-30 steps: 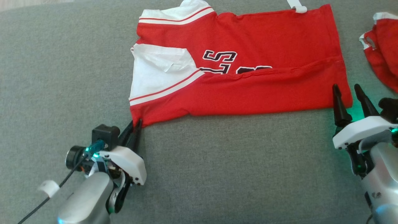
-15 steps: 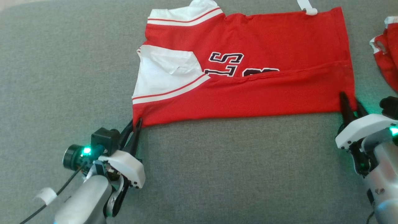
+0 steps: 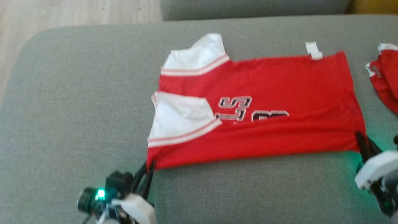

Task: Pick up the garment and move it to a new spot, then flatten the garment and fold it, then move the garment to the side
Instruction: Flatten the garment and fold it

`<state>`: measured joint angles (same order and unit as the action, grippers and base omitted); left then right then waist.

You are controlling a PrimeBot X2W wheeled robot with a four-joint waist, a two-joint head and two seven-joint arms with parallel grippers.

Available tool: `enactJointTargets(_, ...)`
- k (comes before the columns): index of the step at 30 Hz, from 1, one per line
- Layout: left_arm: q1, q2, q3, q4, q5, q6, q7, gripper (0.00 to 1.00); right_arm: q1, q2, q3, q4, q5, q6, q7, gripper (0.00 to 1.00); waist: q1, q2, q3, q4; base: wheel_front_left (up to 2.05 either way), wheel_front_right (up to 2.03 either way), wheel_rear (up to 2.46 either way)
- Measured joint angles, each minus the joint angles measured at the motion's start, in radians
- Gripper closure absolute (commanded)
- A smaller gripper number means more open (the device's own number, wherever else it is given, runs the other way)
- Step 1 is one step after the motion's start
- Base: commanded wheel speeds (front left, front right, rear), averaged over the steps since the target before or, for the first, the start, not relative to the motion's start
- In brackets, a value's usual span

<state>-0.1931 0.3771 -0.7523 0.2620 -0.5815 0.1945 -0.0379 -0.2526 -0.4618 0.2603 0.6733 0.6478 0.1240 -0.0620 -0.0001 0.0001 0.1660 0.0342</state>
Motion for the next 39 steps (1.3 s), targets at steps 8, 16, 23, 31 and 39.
enactJointTargets(8,0.144,0.016,-0.025,-0.105,-0.011,0.054,0.002,1.0,0.175,-0.045,-0.037,-0.109,0.021,0.0,0.042,1.0,0.0,0.0,-0.049,0.023,0.0,0.0,0.0)
enactJointTargets(16,0.224,0.053,-0.035,-0.174,-0.033,0.084,0.035,1.0,0.309,-0.027,-0.114,-0.204,-0.003,0.0,0.096,0.91,0.0,0.0,-0.067,0.016,0.0,0.0,0.0)
enactJointTargets(23,0.224,0.066,-0.042,-0.183,-0.036,0.096,0.065,0.0,0.328,-0.001,-0.187,-0.258,-0.06,0.0,0.128,0.0,0.0001,0.0,-0.065,0.001,0.0,0.0,0.0)
enactJointTargets(31,0.166,0.12,0.002,-0.235,-0.035,0.095,0.076,0.0,0.331,0.038,-0.266,-0.357,-0.119,0.0,0.131,0.0,0.0001,0.0,-0.065,-0.027,0.0,0.0,0.0)
enactJointTargets(39,-0.264,0.21,0.066,-0.236,-0.01,-0.073,0.207,0.0,0.315,0.074,-0.265,-0.452,-0.167,0.0,0.142,0.0,0.0002,0.0,-0.004,-0.075,0.0,0.0,0.0)
